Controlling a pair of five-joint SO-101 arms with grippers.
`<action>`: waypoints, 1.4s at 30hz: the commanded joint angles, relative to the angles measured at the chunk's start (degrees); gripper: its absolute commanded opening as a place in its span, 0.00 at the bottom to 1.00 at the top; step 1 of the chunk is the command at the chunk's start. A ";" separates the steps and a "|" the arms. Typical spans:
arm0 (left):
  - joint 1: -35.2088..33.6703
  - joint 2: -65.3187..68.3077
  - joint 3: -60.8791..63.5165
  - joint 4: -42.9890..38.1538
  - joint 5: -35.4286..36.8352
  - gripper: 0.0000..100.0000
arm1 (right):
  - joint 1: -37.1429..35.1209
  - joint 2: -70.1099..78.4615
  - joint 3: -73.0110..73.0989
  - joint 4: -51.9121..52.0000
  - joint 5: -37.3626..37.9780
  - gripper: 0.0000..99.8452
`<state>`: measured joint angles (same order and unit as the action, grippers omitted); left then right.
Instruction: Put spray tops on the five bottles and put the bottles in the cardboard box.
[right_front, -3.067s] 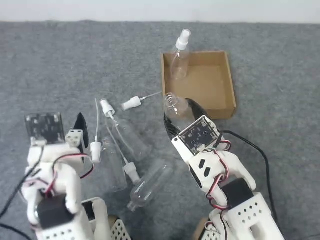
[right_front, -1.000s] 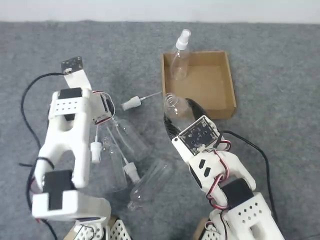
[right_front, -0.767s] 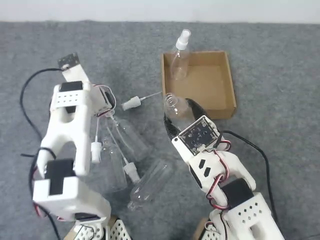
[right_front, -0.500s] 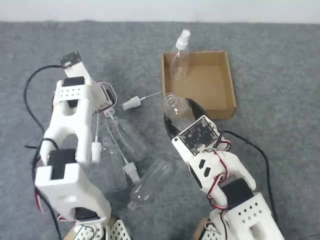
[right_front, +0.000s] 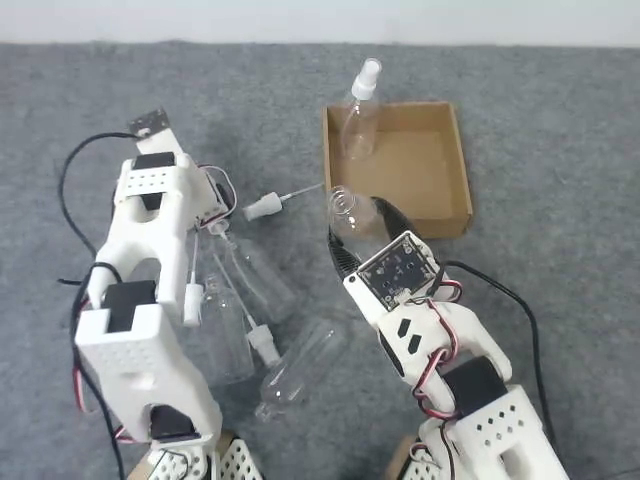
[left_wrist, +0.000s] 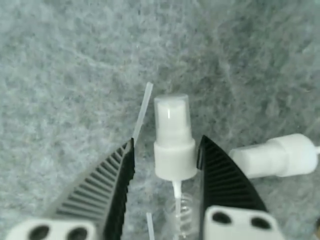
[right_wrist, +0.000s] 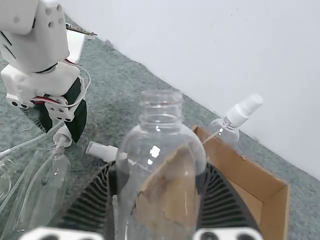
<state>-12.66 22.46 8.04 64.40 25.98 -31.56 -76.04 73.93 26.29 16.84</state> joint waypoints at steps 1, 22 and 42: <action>0.18 -0.79 -3.82 -2.64 0.79 0.19 | 0.75 -1.10 -0.62 -1.71 -0.18 0.04; 1.14 2.90 -5.14 -3.96 5.36 0.19 | 0.66 -1.10 -0.62 -1.71 -0.18 0.04; 1.93 2.29 -5.23 -3.78 5.98 0.01 | 0.66 -1.27 -0.62 -1.71 -0.09 0.04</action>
<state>-10.81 25.63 4.97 61.49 31.34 -31.56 -76.04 73.93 26.29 16.84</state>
